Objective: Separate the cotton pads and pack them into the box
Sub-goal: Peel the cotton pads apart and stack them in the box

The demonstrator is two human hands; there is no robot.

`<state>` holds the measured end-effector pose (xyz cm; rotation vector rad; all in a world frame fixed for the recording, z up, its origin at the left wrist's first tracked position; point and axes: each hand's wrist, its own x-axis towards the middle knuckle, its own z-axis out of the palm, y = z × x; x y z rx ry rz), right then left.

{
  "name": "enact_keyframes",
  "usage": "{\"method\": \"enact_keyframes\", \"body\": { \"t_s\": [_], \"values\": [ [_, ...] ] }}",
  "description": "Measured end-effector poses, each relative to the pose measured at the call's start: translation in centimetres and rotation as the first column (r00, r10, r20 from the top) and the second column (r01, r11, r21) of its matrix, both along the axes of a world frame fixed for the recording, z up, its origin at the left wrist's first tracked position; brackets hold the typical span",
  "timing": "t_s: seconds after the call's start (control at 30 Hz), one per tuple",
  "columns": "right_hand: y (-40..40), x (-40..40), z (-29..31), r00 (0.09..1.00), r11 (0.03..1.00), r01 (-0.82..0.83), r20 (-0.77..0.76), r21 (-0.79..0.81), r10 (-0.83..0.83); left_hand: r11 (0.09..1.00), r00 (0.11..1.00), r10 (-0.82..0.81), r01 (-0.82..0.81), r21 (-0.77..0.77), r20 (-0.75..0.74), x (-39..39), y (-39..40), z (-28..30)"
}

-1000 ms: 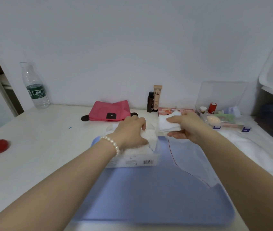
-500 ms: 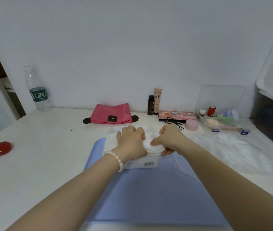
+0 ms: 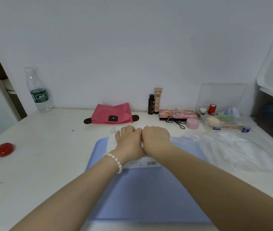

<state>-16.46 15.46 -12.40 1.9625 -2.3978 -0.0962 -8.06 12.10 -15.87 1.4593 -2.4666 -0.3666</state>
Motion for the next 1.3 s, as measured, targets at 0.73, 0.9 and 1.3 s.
{"method": "enact_keyframes", "body": {
  "t_s": [0.73,0.9,1.3],
  "values": [
    [0.2,-2.0,0.6,0.983,0.996,0.083,0.165,0.026,-0.086,0.998,0.995,-0.054,0.057,-0.041,0.081,4.2,-0.1,-1.5],
    [0.0,-0.6,-1.0,1.000,0.999,0.014,0.006,-0.044,-0.013,0.996,0.984,-0.055,0.065,-0.054,0.169,3.9,0.4,-1.9],
    [0.7,-3.9,0.1,0.899,0.993,0.047,0.428,0.107,-0.089,0.998,0.967,-0.041,0.049,-0.028,0.251,3.5,0.9,-2.0]
  ]
}}
